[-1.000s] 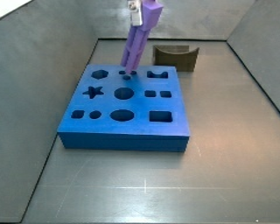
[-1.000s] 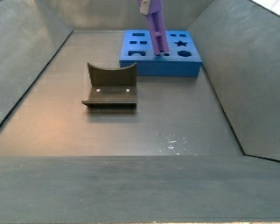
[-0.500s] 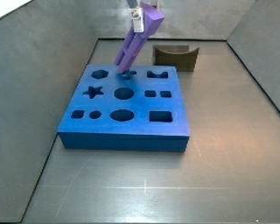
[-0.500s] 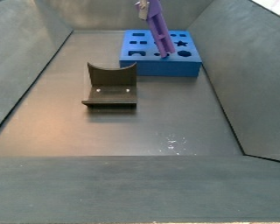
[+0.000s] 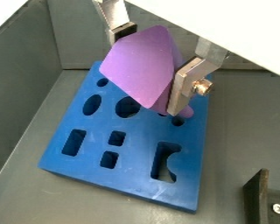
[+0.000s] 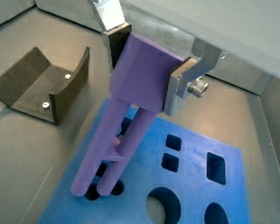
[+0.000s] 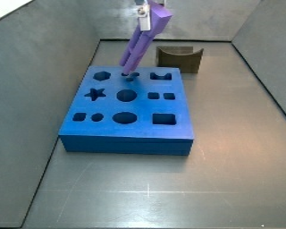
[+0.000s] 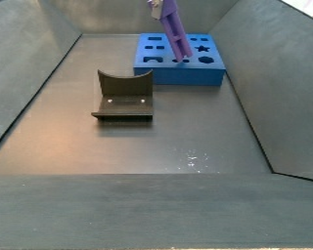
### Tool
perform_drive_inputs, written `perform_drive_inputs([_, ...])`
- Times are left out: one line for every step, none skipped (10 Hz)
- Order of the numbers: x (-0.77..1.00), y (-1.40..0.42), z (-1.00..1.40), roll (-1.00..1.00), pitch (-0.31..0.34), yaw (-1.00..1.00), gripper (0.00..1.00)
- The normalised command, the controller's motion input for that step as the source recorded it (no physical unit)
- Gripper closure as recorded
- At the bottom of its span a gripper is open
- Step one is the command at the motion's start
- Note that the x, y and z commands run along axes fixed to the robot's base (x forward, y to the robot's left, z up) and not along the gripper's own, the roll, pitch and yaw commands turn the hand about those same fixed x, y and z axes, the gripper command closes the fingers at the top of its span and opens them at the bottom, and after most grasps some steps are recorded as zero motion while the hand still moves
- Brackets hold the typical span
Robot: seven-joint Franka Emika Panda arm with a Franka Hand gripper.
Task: Pick up the 3 prong object. Move up. Rotate the 3 prong object. Place the 3 prong object on the fixture. Regrasp the 3 prong object. Move to above the board. Insert the 3 prong object.
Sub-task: Insert the 3 prong object.
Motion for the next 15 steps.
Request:
perform_drive_inputs([0.27, -0.06, 0.0, -0.45, -0.299, 0.07, 1.0])
perform_drive_inputs([0.29, -0.08, 0.0, -0.44, -0.293, 0.05, 1.0])
perform_drive_inputs([0.19, -0.1, -0.19, -0.27, -0.173, 0.0, 1.0])
perform_drive_inputs([0.03, -0.05, -0.15, -0.16, -0.073, 0.04, 1.0])
perform_drive_inputs([0.0, -0.03, -0.13, -0.13, -0.024, 0.11, 1.0])
perform_drive_inputs([0.0, 0.0, -0.19, -0.17, -0.056, 0.12, 1.0])
perform_drive_inputs([0.0, 0.0, -0.25, -0.16, -0.067, 0.12, 1.0])
perform_drive_inputs([0.0, 0.0, -0.35, -0.17, -0.083, 0.11, 1.0])
perform_drive_inputs([-0.15, 0.03, -0.43, -0.14, -0.063, 0.09, 1.0])
perform_drive_inputs([-0.69, 0.26, -0.55, 0.0, 0.0, 0.14, 1.0])
perform_drive_inputs([-0.8, 0.3, -0.54, 0.04, 0.086, 0.2, 1.0])
perform_drive_inputs([-0.8, 0.29, -0.52, 0.07, 0.139, 0.16, 1.0])
perform_drive_inputs([-0.83, 0.33, -0.39, 0.11, 0.18, 0.07, 1.0])
perform_drive_inputs([-0.96, 0.37, -0.11, 0.01, 0.05, 0.06, 1.0])
perform_drive_inputs([-1.0, 0.42, -0.03, -0.06, -0.099, 0.05, 1.0])
